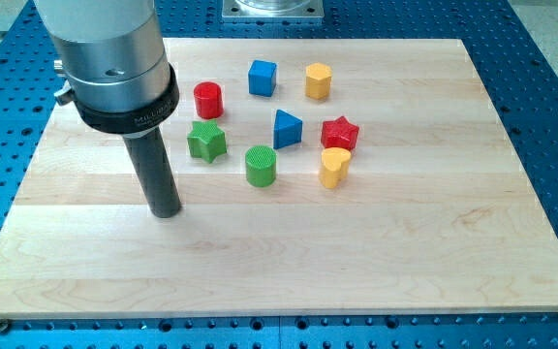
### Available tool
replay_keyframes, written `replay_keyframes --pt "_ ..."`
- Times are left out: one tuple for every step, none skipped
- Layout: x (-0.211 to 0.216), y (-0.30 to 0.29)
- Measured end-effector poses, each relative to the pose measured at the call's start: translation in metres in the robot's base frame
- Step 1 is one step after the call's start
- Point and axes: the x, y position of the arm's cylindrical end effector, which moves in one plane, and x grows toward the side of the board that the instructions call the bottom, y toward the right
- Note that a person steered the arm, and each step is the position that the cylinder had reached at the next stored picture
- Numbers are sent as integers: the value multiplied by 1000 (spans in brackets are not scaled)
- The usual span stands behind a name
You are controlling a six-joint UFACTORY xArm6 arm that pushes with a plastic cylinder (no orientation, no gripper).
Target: Move the red star into the triangle
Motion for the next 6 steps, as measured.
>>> replay_keyframes --pt "0 0" --pt "0 4" --pt "-1 10" --pt "15 19" --pt "49 133" --pt "-19 261"
